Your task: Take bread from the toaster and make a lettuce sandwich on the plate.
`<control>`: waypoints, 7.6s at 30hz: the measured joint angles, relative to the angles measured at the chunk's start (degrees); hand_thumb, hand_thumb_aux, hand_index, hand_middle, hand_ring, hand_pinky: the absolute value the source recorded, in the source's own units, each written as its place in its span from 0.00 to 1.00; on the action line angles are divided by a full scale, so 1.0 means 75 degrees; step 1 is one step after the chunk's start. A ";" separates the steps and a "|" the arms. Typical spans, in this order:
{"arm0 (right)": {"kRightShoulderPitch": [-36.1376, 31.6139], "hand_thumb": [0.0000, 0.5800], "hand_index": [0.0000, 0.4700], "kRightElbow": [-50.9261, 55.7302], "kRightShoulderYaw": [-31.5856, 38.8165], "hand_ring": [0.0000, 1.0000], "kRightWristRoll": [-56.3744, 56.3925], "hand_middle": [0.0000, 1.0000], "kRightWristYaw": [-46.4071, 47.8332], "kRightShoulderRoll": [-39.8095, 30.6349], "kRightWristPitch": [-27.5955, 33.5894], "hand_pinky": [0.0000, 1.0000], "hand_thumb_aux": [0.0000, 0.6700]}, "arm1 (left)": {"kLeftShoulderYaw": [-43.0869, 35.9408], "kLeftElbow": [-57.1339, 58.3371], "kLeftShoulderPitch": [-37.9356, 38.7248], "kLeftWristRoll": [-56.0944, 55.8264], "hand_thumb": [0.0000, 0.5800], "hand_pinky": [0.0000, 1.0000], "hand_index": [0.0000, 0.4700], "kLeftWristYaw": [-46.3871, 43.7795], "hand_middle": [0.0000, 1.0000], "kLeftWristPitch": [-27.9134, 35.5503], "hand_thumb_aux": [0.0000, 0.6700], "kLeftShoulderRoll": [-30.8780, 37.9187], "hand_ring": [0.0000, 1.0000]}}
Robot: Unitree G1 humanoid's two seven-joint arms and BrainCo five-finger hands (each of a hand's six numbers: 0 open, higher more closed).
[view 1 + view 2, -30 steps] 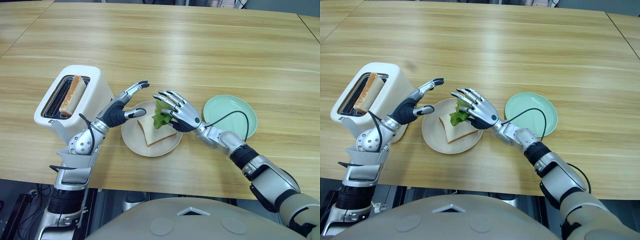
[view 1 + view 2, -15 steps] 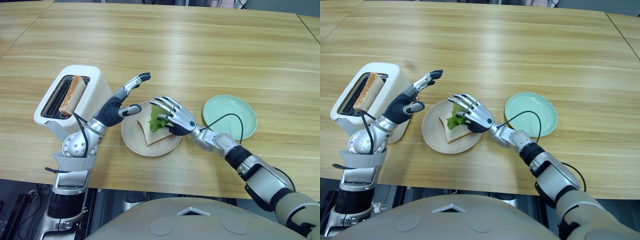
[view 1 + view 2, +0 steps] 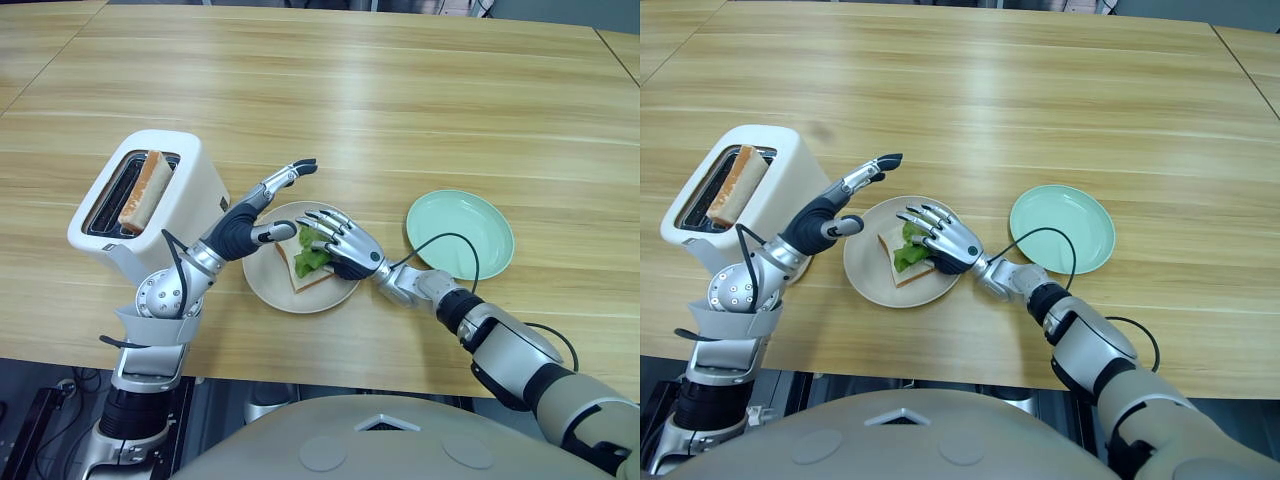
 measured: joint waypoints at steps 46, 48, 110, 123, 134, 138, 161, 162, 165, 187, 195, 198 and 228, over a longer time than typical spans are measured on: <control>0.0431 0.00 0.00 -0.2549 -0.2475 0.00 0.3545 0.00 0.1910 -0.0702 -0.2149 0.00 0.00 | -0.0286 0.0198 -0.0404 -0.0090 0.00 0.00 0.00 0.0165 0.00 -0.0218 0.00 -0.0488 0.00; 0.0434 0.00 0.00 -0.1911 -0.2590 0.00 0.3735 0.00 0.2078 -0.0457 -0.2264 0.00 0.00 | 0.0146 -0.0200 -0.0526 -0.0301 0.00 0.00 0.00 0.0412 0.00 -0.0222 0.00 -0.0626 0.00; 0.0367 0.00 0.00 0.0237 -0.4449 0.00 0.4858 0.00 0.3077 0.0164 -0.2580 0.00 0.00 | 0.3194 0.2087 0.0987 0.3442 1.00 0.00 0.98 0.2778 0.00 0.0129 1.00 0.1309 0.00; 0.0353 0.00 0.00 0.0345 -0.4455 0.00 0.4818 0.00 0.2999 0.0216 -0.2547 0.00 0.00 | 0.3303 0.1993 0.0987 0.2792 1.00 0.00 0.98 0.2788 0.00 -0.0186 1.00 0.1158 0.00; 0.0340 0.00 0.00 0.0531 -0.4445 0.00 0.4730 0.00 0.2855 0.0317 -0.2464 0.00 0.00 | 0.4126 0.1512 0.0418 0.2142 1.00 1.00 0.98 0.3520 1.00 -0.1000 1.00 0.0898 1.00; 0.0341 0.00 0.00 0.0533 -0.4439 0.00 0.4714 0.00 0.2796 0.0377 -0.2464 0.00 0.00 | 0.4534 0.1443 0.0394 0.2367 1.00 1.00 0.98 0.3941 1.00 -0.1187 1.00 0.0906 1.00; 0.2088 0.00 0.00 -0.5701 -0.3762 0.00 0.0979 0.00 0.1618 -0.1357 -0.1320 0.00 0.00 | 0.1614 0.0456 -0.1553 0.0720 1.00 1.00 0.98 0.2311 1.00 -0.0583 1.00 -0.0189 1.00; 0.2173 0.00 0.00 -0.6019 -0.3699 0.00 0.0773 0.00 0.1662 -0.1450 -0.1241 0.00 0.00 | 0.1355 0.0510 -0.1606 0.0640 1.00 1.00 0.98 0.2146 1.00 -0.0566 1.00 -0.0277 1.00; 0.2374 0.00 0.00 -0.6736 -0.3582 0.00 0.0300 0.00 0.1730 -0.1734 -0.1091 0.00 0.00 | 0.0717 0.1054 -0.1671 0.0646 1.00 1.00 0.98 0.1811 1.00 -0.0562 1.00 -0.0420 1.00; 0.2437 0.00 0.00 -0.6668 -0.3357 0.00 -0.0098 0.00 0.1568 -0.2508 -0.0905 0.00 0.00 | -0.0802 0.3191 -0.1449 0.0975 1.00 1.00 0.98 0.0873 1.00 -0.0766 1.00 -0.0545 1.00; 0.2442 0.00 0.00 -0.6302 -0.3153 0.00 -0.0309 0.00 0.1355 -0.2628 -0.0771 0.00 0.00 | -0.0805 0.3382 -0.1328 0.1020 1.00 1.00 0.98 0.0820 1.00 -0.0775 1.00 -0.0467 1.00; 0.2442 0.00 0.00 -0.6140 -0.2998 0.00 -0.0331 0.00 0.1259 -0.2636 -0.0753 0.00 0.00 | -0.0809 0.3419 -0.1299 0.1043 1.00 1.00 0.98 0.0806 1.00 -0.0777 1.00 -0.0451 1.00; 0.2140 0.00 0.00 -0.4610 -0.1635 0.00 -0.1045 0.00 0.0394 -0.2924 -0.0569 0.00 0.00 | -0.0960 0.4887 -0.1408 0.1252 1.00 1.00 0.98 0.0872 1.00 -0.1107 1.00 -0.0593 1.00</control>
